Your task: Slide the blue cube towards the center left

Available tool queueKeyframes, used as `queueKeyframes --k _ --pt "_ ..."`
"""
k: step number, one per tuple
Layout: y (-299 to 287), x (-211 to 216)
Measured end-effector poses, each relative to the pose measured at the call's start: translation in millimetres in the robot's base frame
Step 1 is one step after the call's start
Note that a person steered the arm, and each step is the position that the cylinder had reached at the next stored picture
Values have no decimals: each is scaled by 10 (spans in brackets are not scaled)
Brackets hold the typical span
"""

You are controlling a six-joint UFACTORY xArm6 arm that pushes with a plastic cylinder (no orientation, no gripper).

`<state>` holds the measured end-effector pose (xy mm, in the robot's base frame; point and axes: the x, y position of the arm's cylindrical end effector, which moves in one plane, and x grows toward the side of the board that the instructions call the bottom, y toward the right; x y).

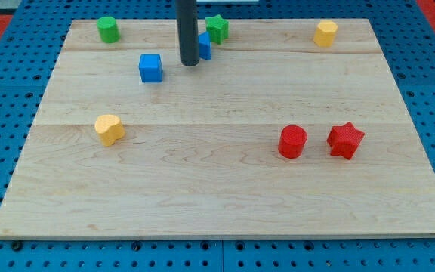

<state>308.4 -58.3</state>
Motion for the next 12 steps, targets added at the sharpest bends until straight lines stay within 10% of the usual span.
queueKeyframes --k 12 --pt "-818 675"
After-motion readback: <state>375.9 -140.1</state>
